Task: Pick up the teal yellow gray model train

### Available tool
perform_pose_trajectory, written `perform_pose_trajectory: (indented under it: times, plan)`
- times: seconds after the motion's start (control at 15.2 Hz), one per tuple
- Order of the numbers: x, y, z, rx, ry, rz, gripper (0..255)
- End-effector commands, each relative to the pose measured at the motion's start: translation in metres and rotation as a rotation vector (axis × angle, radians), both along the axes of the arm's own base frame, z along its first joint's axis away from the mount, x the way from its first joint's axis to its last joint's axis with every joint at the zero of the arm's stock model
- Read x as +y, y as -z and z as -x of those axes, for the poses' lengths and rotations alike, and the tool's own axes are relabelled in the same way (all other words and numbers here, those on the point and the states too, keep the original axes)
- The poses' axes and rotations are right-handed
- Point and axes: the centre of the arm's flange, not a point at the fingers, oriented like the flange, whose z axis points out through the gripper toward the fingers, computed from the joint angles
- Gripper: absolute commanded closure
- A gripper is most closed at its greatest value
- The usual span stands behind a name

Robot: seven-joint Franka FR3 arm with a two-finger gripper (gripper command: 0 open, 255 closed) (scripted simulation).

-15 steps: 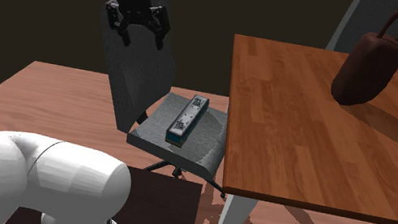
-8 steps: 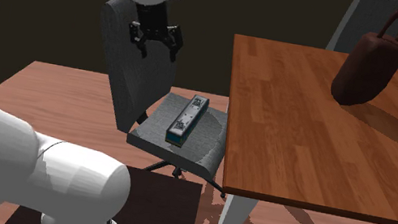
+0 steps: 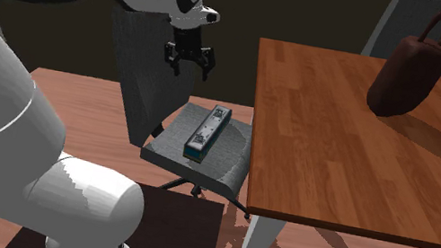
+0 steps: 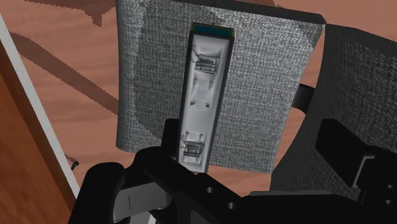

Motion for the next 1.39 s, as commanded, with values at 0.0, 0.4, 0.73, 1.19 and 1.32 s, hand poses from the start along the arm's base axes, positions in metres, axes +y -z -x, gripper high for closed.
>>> perform_pose_trajectory:
  times: [0.0, 0.4, 0.73, 1.19, 1.32]
  plan:
    - [-0.008, 0.021, -0.021, 0.005, 0.005, -0.003, 0]
    - [-0.029, 0.078, -0.075, 0.023, 0.018, -0.013, 0]
    - [-0.046, 0.126, -0.119, 0.038, 0.03, -0.021, 0]
    - [-0.071, 0.196, -0.179, 0.058, 0.046, -0.032, 0]
    - [-0.078, 0.216, -0.196, 0.064, 0.05, -0.036, 0]
